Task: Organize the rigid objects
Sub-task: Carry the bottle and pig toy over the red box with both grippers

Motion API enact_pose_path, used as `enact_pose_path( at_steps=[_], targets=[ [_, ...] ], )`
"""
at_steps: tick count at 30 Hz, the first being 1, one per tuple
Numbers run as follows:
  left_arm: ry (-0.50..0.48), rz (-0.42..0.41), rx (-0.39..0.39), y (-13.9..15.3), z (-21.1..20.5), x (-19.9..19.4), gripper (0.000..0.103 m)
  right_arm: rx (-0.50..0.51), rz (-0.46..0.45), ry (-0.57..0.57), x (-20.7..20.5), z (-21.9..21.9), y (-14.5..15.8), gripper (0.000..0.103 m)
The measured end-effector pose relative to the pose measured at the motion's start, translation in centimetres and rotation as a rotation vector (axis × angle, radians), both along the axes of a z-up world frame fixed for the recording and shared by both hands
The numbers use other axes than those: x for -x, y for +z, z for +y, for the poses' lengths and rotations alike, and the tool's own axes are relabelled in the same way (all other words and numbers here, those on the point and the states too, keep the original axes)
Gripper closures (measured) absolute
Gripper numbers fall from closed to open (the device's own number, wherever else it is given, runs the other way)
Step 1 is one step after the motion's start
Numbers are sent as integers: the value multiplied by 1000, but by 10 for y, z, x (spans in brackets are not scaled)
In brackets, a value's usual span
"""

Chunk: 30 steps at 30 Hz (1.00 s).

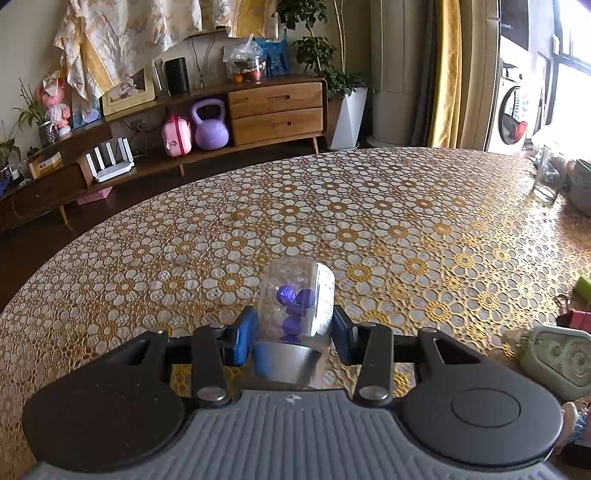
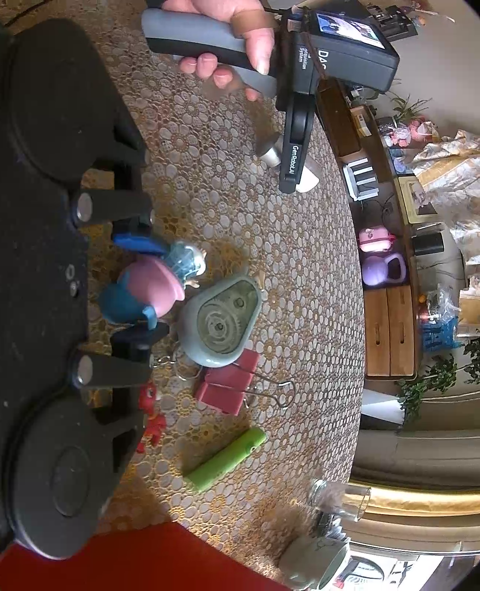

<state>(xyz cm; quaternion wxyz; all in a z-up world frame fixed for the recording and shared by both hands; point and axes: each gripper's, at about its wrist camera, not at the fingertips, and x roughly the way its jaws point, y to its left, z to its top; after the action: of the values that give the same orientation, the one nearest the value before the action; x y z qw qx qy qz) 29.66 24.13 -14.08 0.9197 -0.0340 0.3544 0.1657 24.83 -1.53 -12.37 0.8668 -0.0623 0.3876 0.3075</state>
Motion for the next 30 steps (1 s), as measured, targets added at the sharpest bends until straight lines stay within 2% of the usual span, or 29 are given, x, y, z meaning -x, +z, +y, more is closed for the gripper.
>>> enact_pose_path(
  at_steps=[11, 18, 30],
  targets=[
    [-28, 9, 32, 23, -29, 34, 61, -59, -6, -26, 30, -28, 21, 64],
    [-76, 13, 21, 43, -57, 59, 61, -98, -33, -42, 55, -50, 44, 64],
    [-196, 1, 59, 93, -130, 113, 61, -117, -62, -115, 90, -96, 83, 64]
  ],
)
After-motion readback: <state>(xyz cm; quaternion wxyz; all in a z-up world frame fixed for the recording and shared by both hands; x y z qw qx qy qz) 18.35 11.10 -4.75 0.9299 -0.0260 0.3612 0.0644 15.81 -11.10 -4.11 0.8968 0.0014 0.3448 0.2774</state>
